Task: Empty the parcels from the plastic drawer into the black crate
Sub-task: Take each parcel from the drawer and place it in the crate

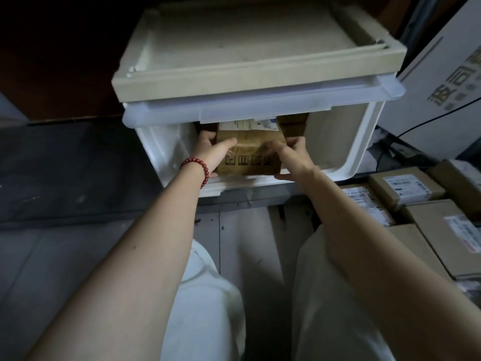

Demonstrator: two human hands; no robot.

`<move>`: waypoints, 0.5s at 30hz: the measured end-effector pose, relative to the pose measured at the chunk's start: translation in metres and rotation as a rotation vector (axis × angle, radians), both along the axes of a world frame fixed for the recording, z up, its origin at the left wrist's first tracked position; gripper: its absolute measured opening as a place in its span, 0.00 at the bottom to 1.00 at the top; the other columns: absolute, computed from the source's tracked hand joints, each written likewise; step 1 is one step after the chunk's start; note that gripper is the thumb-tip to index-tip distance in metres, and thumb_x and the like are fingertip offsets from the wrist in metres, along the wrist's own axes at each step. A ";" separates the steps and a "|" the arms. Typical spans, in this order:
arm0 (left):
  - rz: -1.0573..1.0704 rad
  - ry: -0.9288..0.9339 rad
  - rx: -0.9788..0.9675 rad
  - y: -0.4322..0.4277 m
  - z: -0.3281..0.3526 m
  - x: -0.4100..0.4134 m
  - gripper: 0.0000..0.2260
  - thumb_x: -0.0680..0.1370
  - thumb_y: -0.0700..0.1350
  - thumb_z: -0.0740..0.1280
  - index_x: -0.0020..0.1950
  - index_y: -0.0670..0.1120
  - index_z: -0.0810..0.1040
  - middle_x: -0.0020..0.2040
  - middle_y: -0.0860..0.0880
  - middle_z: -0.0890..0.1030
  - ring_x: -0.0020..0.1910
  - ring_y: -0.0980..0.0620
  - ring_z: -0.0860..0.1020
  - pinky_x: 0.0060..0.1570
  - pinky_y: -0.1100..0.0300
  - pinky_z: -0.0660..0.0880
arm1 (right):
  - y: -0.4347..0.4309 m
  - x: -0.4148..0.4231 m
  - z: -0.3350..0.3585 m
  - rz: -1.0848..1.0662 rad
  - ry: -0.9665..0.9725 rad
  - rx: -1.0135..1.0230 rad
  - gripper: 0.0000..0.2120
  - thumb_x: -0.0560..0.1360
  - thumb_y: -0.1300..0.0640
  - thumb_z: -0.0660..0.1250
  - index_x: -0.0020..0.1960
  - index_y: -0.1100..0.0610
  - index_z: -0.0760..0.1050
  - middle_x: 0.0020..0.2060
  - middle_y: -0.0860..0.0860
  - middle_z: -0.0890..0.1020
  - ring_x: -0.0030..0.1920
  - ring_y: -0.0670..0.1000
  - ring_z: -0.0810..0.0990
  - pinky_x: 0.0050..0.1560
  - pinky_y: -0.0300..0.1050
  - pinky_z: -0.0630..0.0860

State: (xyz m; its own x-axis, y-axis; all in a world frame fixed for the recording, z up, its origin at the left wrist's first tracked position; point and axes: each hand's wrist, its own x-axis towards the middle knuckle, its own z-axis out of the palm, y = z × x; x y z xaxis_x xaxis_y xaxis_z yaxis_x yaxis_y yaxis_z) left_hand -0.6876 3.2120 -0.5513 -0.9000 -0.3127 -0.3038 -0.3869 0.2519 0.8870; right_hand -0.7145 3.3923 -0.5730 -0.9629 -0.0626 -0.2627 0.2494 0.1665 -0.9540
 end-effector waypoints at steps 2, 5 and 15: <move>-0.015 0.023 -0.012 0.002 0.008 0.014 0.24 0.76 0.55 0.67 0.68 0.51 0.62 0.57 0.51 0.70 0.54 0.50 0.71 0.50 0.51 0.74 | 0.004 0.016 0.009 -0.001 0.030 -0.001 0.22 0.73 0.48 0.69 0.59 0.53 0.62 0.50 0.47 0.75 0.46 0.44 0.76 0.44 0.49 0.80; -0.040 0.042 -0.025 0.007 0.015 0.036 0.26 0.76 0.54 0.68 0.70 0.51 0.61 0.58 0.51 0.68 0.54 0.50 0.71 0.50 0.52 0.74 | 0.009 0.041 0.016 -0.003 0.071 0.001 0.24 0.73 0.49 0.70 0.61 0.55 0.61 0.51 0.47 0.73 0.48 0.43 0.75 0.49 0.49 0.78; -0.004 0.121 0.006 0.018 -0.006 0.118 0.19 0.74 0.50 0.71 0.60 0.54 0.66 0.53 0.57 0.74 0.48 0.59 0.74 0.40 0.61 0.72 | 0.012 0.118 -0.003 -0.086 0.063 0.018 0.21 0.71 0.53 0.71 0.56 0.55 0.62 0.49 0.49 0.76 0.45 0.43 0.75 0.43 0.39 0.71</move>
State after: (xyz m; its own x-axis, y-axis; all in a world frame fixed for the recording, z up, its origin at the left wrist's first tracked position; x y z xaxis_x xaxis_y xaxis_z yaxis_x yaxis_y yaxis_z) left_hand -0.5694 3.2304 -0.5578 -0.9313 -0.3079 -0.1945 -0.2758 0.2476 0.9288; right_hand -0.5964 3.4042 -0.5763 -0.9792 0.0249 -0.2014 0.2028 0.1649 -0.9652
